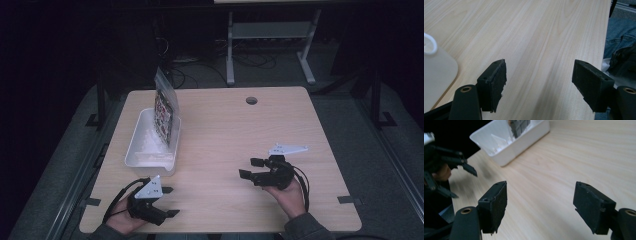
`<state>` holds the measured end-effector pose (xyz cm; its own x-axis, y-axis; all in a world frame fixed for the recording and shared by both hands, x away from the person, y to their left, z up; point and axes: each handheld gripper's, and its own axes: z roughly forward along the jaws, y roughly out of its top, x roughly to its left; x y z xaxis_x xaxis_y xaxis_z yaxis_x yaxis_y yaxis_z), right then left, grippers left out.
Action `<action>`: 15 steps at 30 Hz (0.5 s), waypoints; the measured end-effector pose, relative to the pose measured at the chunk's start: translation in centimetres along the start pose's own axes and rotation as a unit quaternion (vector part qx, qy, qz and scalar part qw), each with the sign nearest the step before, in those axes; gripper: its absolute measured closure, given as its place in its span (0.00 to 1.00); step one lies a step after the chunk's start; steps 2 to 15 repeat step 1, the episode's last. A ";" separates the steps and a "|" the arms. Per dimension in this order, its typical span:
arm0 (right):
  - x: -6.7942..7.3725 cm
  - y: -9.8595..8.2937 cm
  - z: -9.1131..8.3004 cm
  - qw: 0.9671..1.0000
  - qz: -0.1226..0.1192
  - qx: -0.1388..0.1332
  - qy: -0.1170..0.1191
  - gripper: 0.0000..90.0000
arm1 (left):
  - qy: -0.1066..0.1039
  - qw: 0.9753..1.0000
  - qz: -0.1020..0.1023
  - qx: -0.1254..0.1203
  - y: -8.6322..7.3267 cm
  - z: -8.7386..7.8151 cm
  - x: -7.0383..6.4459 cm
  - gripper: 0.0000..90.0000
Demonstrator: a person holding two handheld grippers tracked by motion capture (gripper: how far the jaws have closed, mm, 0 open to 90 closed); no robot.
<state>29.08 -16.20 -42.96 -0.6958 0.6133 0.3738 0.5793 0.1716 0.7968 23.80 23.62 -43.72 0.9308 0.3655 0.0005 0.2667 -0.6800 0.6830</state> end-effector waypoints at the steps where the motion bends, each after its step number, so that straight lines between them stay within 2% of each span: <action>1: 0.0 -0.4 -0.1 1.000 0.001 0.003 -0.001 0.29 | 0.000 1.000 0.000 -0.001 0.0 0.0 0.0 0.30; 15: 0.0 -0.4 -0.1 1.000 0.001 0.003 -0.001 0.29 | 0.000 1.000 0.000 -0.001 0.0 0.0 0.0 0.30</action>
